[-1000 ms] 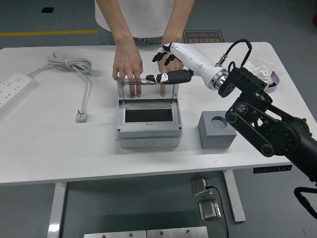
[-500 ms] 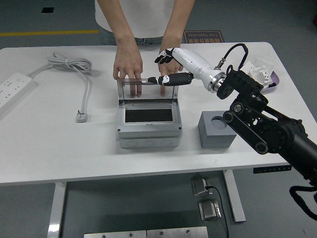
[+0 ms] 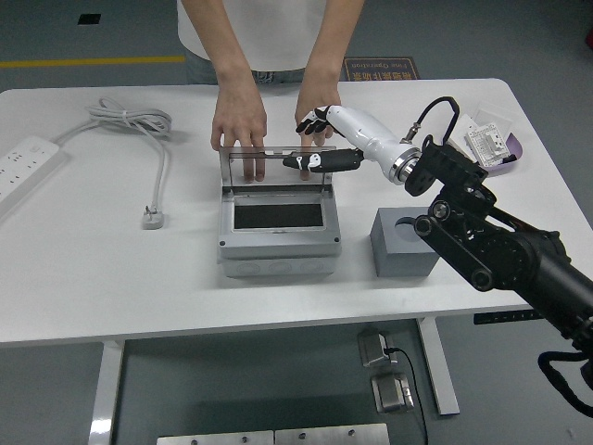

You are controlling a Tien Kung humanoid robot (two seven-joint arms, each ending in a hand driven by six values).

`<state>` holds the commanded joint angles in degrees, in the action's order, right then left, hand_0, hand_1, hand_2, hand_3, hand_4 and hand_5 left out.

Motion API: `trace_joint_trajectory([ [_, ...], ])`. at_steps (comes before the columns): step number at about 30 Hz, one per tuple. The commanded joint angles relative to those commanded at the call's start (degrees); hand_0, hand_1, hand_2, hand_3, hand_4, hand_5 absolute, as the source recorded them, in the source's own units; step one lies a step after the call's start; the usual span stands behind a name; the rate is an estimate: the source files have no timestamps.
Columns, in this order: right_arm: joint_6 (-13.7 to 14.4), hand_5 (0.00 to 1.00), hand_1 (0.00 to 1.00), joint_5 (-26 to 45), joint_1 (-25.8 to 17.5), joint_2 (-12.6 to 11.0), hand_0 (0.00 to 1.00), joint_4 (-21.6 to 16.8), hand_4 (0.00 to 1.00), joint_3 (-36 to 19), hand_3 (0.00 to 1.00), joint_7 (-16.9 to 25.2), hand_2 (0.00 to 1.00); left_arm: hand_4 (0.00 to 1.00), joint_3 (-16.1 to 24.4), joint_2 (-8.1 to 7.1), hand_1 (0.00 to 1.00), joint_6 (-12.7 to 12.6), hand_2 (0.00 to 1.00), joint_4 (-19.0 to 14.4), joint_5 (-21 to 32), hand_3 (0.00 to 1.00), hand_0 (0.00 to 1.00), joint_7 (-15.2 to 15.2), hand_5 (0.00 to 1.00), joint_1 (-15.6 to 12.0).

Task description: Fetch the battery,place it into the box,close the lid of the box

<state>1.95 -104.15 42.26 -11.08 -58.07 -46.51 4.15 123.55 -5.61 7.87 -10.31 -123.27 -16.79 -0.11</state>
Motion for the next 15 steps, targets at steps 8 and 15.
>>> trace_joint_trajectory([
  [8,-0.3,0.711,0.690,-0.2,-1.5,-0.7,0.805,-2.1,0.998,1.4,0.698,-0.5,0.702,0.882,0.0,0.16,0.661,0.0,0.714,0.0,0.2,0.836,0.640,0.1,0.651,-0.1],
  [15,-0.5,0.709,0.687,-0.4,-2.7,-1.8,0.797,-4.4,0.998,2.2,0.697,-1.1,0.698,0.882,-0.2,0.33,0.661,0.0,0.714,0.0,0.4,0.836,0.641,0.2,0.653,-0.1],
])
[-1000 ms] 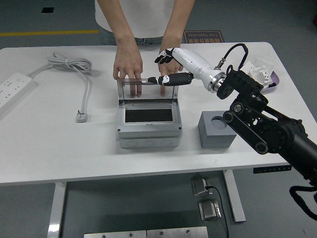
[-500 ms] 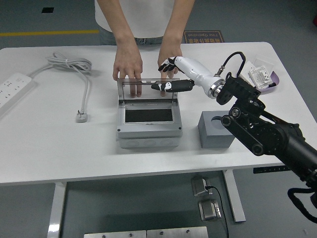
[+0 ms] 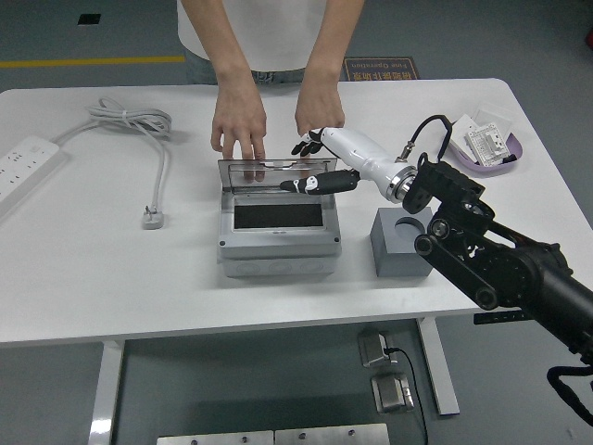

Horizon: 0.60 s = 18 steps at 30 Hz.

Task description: Fetch the battery,place it into the box,close the lid of the box

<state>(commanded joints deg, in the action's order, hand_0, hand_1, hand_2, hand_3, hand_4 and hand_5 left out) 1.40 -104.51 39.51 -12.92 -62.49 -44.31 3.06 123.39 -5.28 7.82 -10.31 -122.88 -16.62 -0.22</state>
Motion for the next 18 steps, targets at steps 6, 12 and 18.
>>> trace_joint_trajectory([
  [6,-0.2,0.708,0.678,-0.7,-0.9,-0.8,0.781,-2.3,0.998,0.6,0.698,-0.9,0.695,0.882,0.0,0.03,0.661,0.0,0.714,0.0,0.1,0.836,0.640,0.0,0.653,-0.1],
  [12,-0.7,0.706,0.675,-1.3,-2.0,-1.5,0.773,-4.7,0.998,1.4,0.699,-1.8,0.695,0.882,0.0,0.07,0.661,0.0,0.713,0.0,0.2,0.836,0.640,0.0,0.652,-0.2],
  [18,-1.3,0.705,0.674,-1.9,-3.1,-2.1,0.766,-7.1,0.998,1.9,0.698,-2.7,0.691,0.881,0.0,0.13,0.661,-0.1,0.713,0.0,0.1,0.836,0.640,0.0,0.653,-0.4],
])
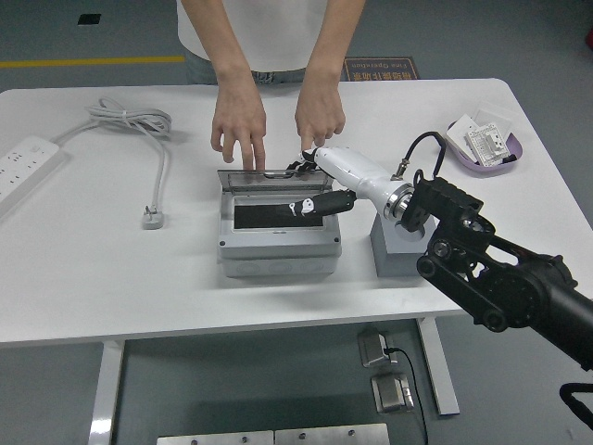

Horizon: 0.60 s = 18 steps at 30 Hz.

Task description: Fetch the battery,place it into the box,close the lid of the box

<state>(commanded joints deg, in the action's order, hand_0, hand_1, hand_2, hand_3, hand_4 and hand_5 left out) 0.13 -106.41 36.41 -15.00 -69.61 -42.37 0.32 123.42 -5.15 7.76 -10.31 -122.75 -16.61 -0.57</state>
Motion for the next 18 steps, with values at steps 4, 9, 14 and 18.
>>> trace_joint_trajectory([
  [4,-0.5,0.706,0.665,-0.5,-0.7,-0.5,0.756,-1.9,0.998,0.0,0.698,-0.7,0.691,0.882,0.1,0.03,0.661,0.0,0.713,0.0,-0.1,0.836,0.640,0.0,0.653,-0.1],
  [9,-1.2,0.705,0.665,-1.3,-1.4,-1.0,0.755,-3.9,0.998,-0.1,0.696,-1.4,0.689,0.882,0.1,0.03,0.661,0.0,0.714,0.0,0.0,0.836,0.640,0.0,0.652,-0.1],
  [14,-1.7,0.705,0.665,-1.9,-2.3,-1.5,0.755,-5.5,0.998,-0.2,0.696,-2.1,0.689,0.882,0.1,0.07,0.661,-0.1,0.714,0.0,0.0,0.836,0.640,0.0,0.652,-0.1],
  [18,-2.1,0.704,0.664,-2.3,-2.9,-1.8,0.756,-6.5,0.998,-0.2,0.697,-2.5,0.687,0.882,0.2,0.10,0.661,-0.1,0.714,0.0,-0.1,0.836,0.640,0.0,0.653,-0.2],
])
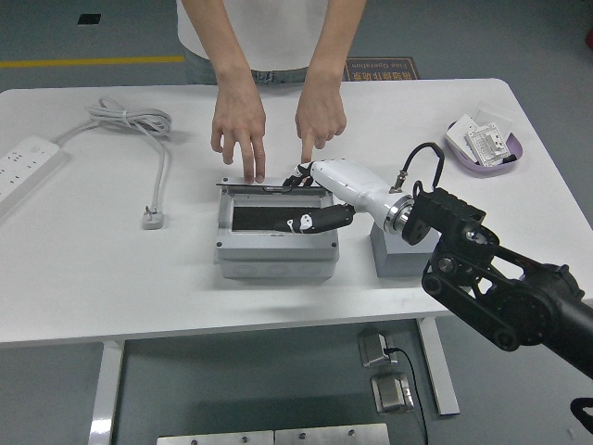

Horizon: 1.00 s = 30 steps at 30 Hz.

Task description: Fetch the battery,place it into the box,close the lid of the box

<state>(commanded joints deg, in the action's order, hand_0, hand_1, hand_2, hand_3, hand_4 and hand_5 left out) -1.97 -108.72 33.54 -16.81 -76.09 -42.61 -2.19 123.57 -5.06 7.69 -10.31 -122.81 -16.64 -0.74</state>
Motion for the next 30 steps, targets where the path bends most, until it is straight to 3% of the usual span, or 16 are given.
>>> trace_joint_trajectory([
  [10,-0.9,0.702,0.663,-1.3,-1.4,-0.5,0.754,-2.5,0.998,-0.1,0.697,-1.2,0.686,0.883,0.1,0.12,0.661,0.0,0.714,0.0,-0.1,0.836,0.640,0.0,0.652,0.1],
  [30,-2.0,0.701,0.662,-2.1,-2.5,-0.5,0.745,-3.0,0.993,-1.1,0.698,-2.0,0.682,0.883,-0.1,0.27,0.660,0.0,0.714,0.0,0.1,0.836,0.640,0.1,0.650,0.2],
])
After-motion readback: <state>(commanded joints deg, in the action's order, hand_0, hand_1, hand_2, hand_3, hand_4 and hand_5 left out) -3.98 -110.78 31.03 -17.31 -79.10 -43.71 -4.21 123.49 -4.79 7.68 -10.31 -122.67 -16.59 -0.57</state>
